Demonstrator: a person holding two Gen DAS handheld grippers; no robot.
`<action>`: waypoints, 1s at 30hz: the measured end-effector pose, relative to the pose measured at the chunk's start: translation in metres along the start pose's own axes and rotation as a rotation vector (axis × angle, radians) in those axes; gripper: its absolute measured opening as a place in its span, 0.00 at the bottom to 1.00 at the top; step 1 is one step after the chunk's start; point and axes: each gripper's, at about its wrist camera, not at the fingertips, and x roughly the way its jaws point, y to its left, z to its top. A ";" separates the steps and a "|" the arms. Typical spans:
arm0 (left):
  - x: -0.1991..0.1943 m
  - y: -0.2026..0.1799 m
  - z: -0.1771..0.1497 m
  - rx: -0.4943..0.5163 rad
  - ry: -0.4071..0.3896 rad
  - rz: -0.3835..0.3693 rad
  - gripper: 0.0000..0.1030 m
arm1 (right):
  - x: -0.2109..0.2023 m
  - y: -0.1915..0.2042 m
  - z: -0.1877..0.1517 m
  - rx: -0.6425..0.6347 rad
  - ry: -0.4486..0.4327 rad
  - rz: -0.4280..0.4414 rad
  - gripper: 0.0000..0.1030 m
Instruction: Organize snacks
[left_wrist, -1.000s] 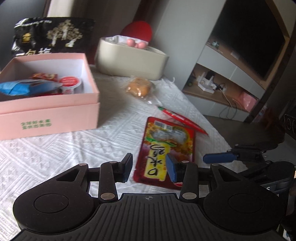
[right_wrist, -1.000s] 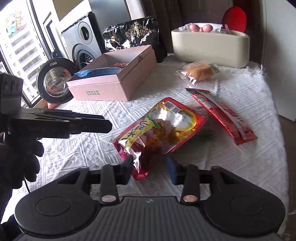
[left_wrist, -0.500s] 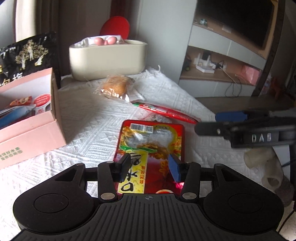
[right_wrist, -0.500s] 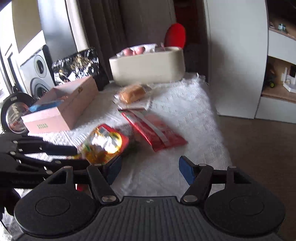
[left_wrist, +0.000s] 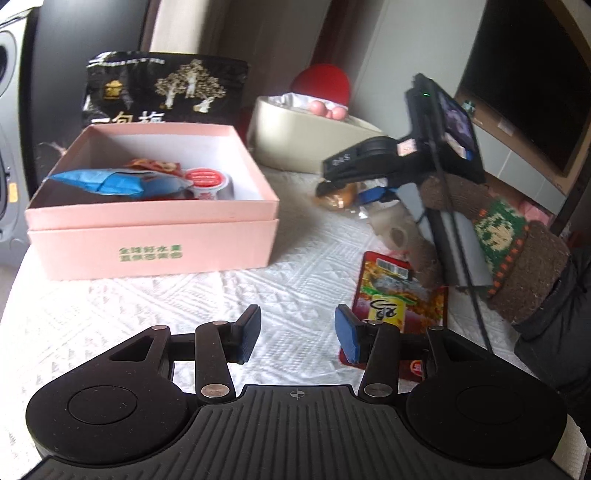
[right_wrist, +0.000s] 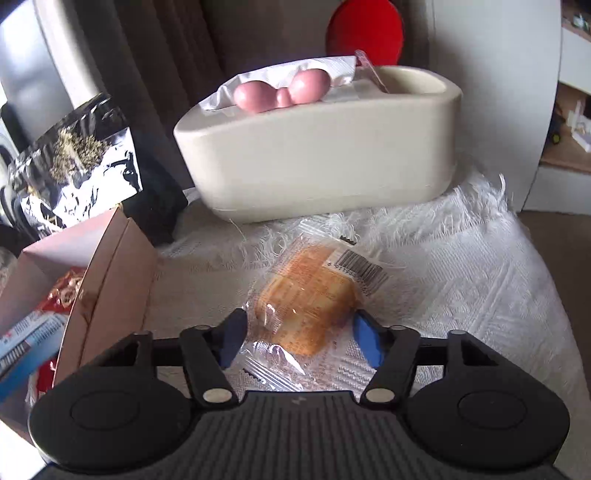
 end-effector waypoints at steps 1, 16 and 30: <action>-0.004 0.008 -0.002 -0.017 -0.007 0.006 0.48 | -0.012 0.000 -0.002 -0.015 -0.020 0.014 0.47; -0.035 0.059 -0.011 -0.192 -0.026 0.052 0.48 | -0.137 0.045 -0.122 -0.281 0.036 0.432 0.71; -0.015 -0.056 -0.008 0.125 0.009 0.002 0.48 | -0.160 -0.036 -0.164 -0.248 -0.151 0.031 0.79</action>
